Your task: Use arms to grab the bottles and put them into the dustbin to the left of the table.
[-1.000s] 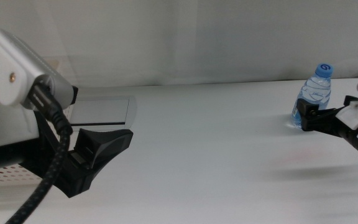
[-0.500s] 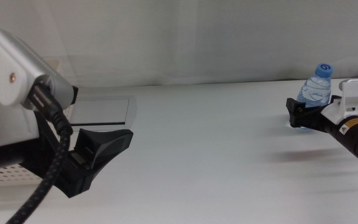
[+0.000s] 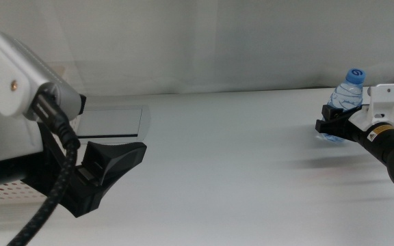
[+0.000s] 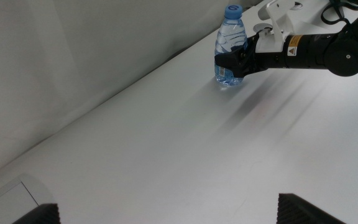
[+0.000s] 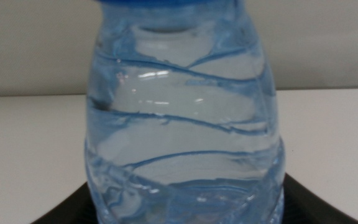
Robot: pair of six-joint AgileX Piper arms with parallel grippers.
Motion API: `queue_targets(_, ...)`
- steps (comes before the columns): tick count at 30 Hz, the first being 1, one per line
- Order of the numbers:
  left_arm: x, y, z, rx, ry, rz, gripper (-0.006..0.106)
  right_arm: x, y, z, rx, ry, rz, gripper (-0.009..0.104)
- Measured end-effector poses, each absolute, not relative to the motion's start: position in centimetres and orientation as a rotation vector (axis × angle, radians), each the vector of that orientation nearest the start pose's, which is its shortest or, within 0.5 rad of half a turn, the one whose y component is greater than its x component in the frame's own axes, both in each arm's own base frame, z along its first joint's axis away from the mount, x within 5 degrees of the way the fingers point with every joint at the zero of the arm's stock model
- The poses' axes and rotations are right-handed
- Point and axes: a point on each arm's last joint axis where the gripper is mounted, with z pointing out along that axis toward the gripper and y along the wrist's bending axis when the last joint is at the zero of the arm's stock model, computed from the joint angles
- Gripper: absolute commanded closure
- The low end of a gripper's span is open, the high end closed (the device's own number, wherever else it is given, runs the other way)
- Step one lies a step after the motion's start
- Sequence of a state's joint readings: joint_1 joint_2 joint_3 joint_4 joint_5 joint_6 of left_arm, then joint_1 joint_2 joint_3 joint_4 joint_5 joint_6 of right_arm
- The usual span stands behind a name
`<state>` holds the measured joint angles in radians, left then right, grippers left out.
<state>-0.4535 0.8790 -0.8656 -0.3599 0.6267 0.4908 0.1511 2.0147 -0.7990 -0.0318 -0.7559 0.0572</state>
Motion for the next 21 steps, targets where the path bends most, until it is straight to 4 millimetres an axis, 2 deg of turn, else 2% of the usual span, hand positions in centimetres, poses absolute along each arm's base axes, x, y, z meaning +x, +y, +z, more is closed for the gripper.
queue_targets(3, 14.9, -9.4, 36.1, 0.789, 1.948, -0.374, 0.01, 36.4, 5.8, 11.1, -0.136, 1.939, 0.145, 0.097)
queue_targets(7, 14.9, -9.4, 36.1, 0.791, 1.948, -0.372, 0.01, 36.1, 6.0, 12.1, -0.189, 1.944, 0.149, 0.097)
queue_targets(9, 14.9, -9.4, 36.1, 0.791, 1.948, -0.372, 0.01, 35.9, 6.4, 13.3, -0.216, 1.941, 0.154, 0.097)
queue_targets(12, 14.9, -9.4, 36.1, 0.791, 1.948, -0.372, 0.01, 35.2, 7.4, 16.5, -0.25, 1.891, 0.169, 0.098)
queue_targets(17, 14.9, -9.4, 36.1, 0.791, 1.948, -0.372, 0.013, 32.9, 10.7, 21.0, -0.351, 1.792, 0.239, 0.098)
queue_targets(21, 14.9, -9.4, 36.1, 0.791, 1.948, -0.372, 0.013, 30.3, 13.9, 22.0, -0.445, 1.763, 0.329, 0.098)
